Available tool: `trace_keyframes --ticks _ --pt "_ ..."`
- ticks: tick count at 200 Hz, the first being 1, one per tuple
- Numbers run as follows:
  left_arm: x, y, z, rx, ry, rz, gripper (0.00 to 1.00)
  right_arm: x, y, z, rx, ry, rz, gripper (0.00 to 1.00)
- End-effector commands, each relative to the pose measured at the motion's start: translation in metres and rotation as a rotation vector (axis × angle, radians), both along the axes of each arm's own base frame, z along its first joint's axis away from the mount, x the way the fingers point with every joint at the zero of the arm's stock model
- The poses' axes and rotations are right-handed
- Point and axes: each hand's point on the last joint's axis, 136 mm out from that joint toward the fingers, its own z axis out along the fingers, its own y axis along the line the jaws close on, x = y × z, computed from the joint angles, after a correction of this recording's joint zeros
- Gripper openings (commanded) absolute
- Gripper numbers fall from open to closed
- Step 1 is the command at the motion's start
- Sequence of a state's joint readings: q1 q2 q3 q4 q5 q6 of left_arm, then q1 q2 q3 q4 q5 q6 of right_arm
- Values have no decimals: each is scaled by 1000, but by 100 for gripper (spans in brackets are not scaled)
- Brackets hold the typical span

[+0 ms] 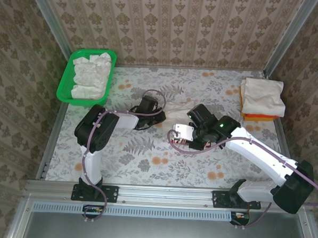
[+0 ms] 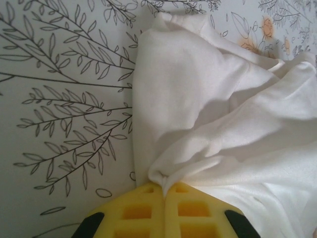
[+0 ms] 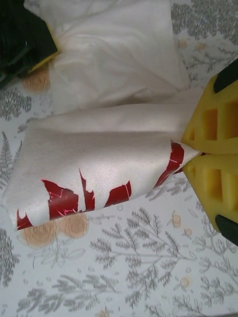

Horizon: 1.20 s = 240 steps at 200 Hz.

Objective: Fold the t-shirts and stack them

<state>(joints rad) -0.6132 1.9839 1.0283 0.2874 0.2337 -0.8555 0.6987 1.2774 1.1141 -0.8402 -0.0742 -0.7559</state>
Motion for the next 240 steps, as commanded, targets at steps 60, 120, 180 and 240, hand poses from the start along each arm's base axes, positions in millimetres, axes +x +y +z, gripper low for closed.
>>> trace_keyframes --ticks 60,120,180,240 --pt "-30 24 -61 91 190 -5 0 72 -4 10 -30 -52 8 0" --pt "-34 27 -70 117 220 -25 0 124 -3 -1 -22 -52 -10 0" --pt "-37 27 -76 132 228 -51 0 167 17 -11 21 -86 13 0" --pt "-40 26 -85 121 254 -91 0 208 26 -21 62 -161 8 0"
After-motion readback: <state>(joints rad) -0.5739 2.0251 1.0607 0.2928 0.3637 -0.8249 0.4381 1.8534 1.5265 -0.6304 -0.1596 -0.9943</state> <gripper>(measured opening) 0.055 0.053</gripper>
